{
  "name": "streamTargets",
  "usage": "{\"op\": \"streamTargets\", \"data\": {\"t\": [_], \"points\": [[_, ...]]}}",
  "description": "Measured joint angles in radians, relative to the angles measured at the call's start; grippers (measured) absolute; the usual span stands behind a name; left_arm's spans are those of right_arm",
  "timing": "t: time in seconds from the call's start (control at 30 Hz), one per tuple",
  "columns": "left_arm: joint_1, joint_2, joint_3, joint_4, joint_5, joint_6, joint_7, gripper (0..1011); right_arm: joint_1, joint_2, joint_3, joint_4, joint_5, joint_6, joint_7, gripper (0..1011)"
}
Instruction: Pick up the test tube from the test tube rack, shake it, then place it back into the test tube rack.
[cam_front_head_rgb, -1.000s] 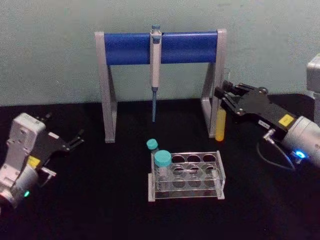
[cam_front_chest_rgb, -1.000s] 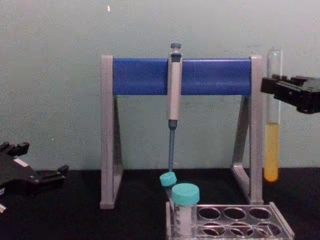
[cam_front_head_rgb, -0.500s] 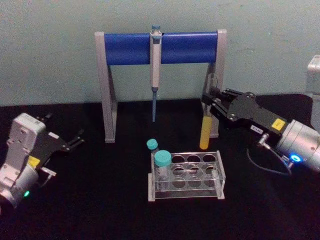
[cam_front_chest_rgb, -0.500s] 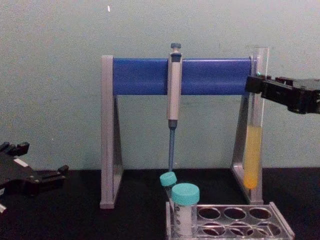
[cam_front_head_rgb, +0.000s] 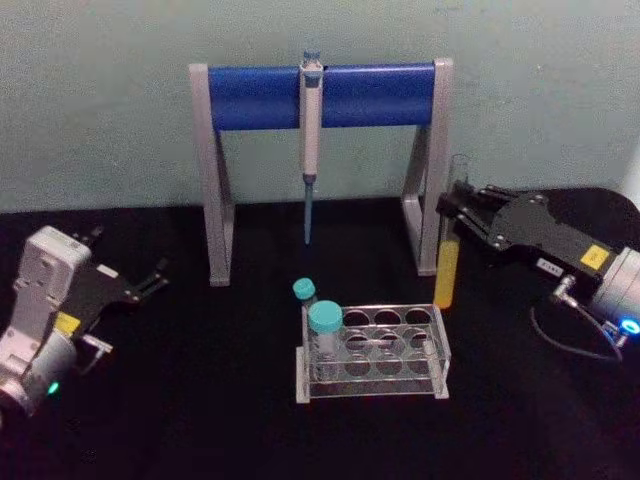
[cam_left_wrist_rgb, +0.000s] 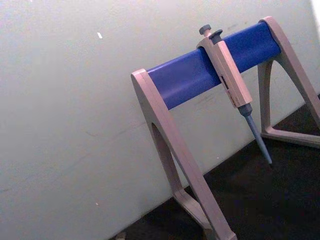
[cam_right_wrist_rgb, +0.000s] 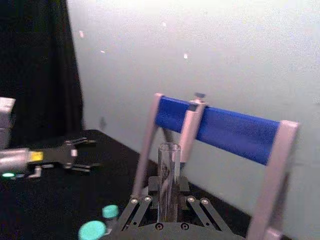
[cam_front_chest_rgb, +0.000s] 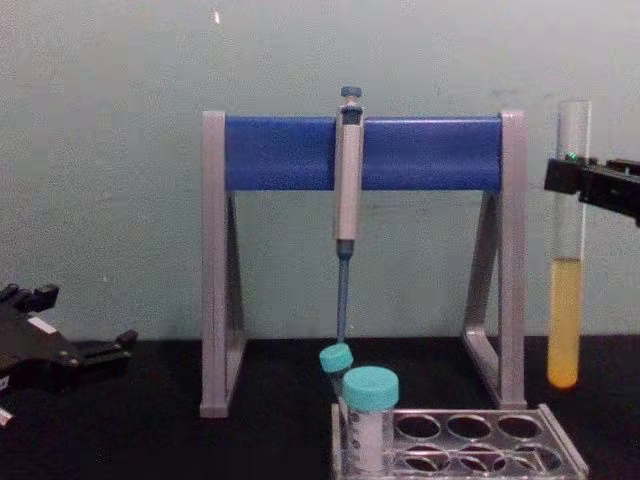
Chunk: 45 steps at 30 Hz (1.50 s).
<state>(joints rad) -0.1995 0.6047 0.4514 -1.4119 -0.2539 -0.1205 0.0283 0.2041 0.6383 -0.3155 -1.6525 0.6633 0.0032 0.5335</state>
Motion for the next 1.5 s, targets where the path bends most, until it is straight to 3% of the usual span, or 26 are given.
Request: {"op": "streamTargets", "data": {"t": [0.4, 0.6, 0.7, 0.87, 1.0, 1.23, 1.5], "points": [[0.000, 0.000, 0.000, 0.000, 0.000, 0.000, 0.000, 1001, 0.035, -0.062, -0.005, 0.042, -0.094, -0.037, -0.065, 232], [0.000, 0.000, 0.000, 0.000, 0.000, 0.000, 0.000, 1001, 0.053, -0.090, -0.014, 0.069, -0.098, -0.050, -0.033, 232], [0.000, 0.000, 0.000, 0.000, 0.000, 0.000, 0.000, 1001, 0.059, -0.099, -0.017, 0.083, -0.077, -0.054, 0.000, 232], [0.000, 0.000, 0.000, 0.000, 0.000, 0.000, 0.000, 1001, 0.061, -0.099, -0.019, 0.091, -0.037, -0.047, 0.042, 232], [0.000, 0.000, 0.000, 0.000, 0.000, 0.000, 0.000, 1001, 0.046, -0.076, -0.016, 0.070, -0.010, -0.031, 0.055, 232], [0.000, 0.000, 0.000, 0.000, 0.000, 0.000, 0.000, 1001, 0.018, -0.046, 0.001, 0.035, -0.039, -0.029, -0.002, 232], [0.000, 0.000, 0.000, 0.000, 0.000, 0.000, 0.000, 1001, 0.024, -0.062, 0.004, 0.051, -0.053, -0.043, -0.010, 232]]}}
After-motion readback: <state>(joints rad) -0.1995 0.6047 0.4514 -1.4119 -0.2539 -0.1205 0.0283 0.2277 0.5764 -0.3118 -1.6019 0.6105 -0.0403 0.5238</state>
